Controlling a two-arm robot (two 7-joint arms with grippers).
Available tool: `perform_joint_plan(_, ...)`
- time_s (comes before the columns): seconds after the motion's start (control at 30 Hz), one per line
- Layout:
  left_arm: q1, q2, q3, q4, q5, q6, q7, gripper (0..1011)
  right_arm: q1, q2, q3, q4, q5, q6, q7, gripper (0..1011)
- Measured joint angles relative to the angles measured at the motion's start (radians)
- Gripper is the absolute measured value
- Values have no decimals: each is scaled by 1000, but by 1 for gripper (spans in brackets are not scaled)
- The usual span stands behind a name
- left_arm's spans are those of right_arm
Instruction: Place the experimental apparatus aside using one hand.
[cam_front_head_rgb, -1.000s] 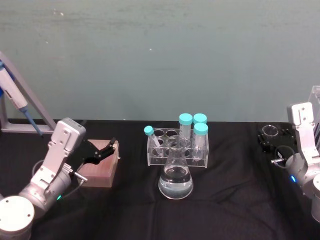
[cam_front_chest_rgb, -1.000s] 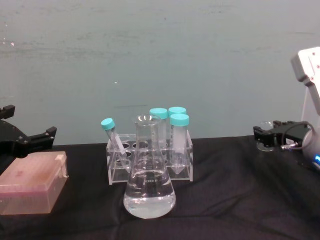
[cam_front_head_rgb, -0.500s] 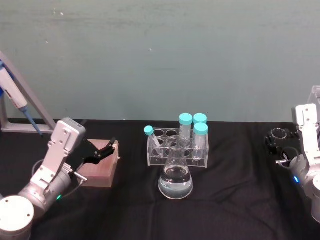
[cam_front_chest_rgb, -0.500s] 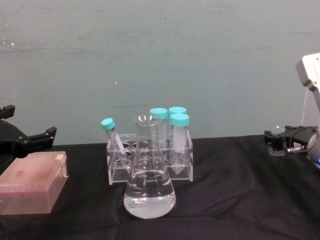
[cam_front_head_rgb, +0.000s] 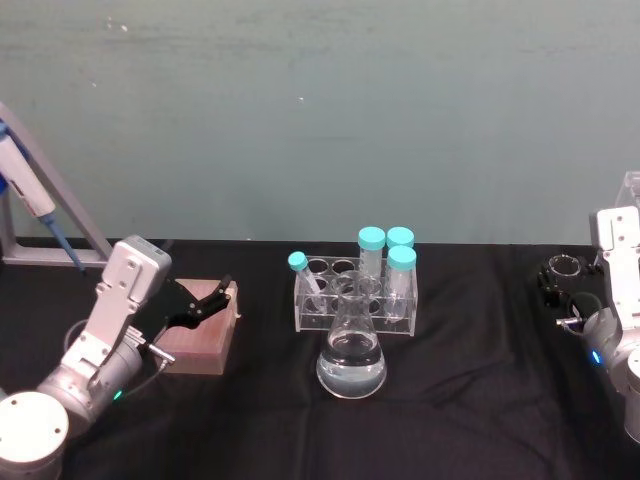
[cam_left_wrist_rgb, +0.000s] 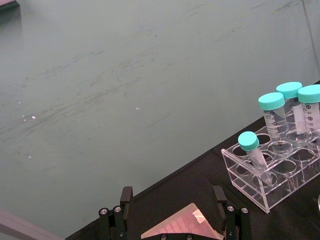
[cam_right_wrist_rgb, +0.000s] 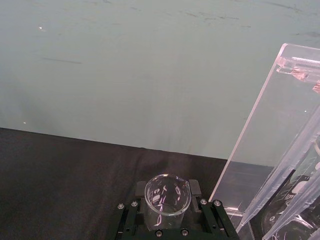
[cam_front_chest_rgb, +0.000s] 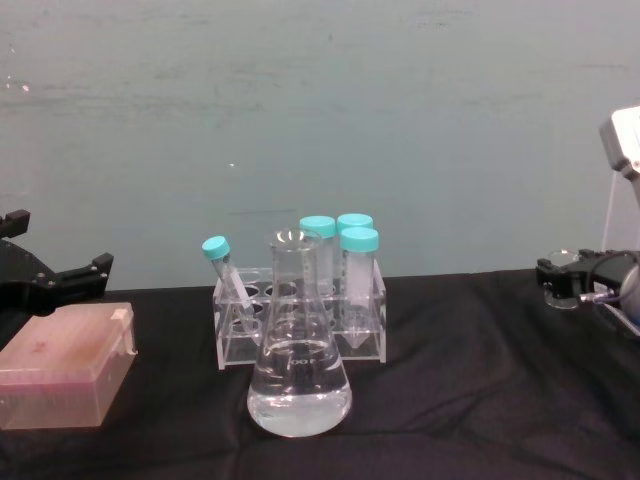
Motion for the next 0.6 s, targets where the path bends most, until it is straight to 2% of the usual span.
perform_joint_plan(0.6,0,0,0,0,0,0,0,1000,1,-10,34,10,-40,10,15,508)
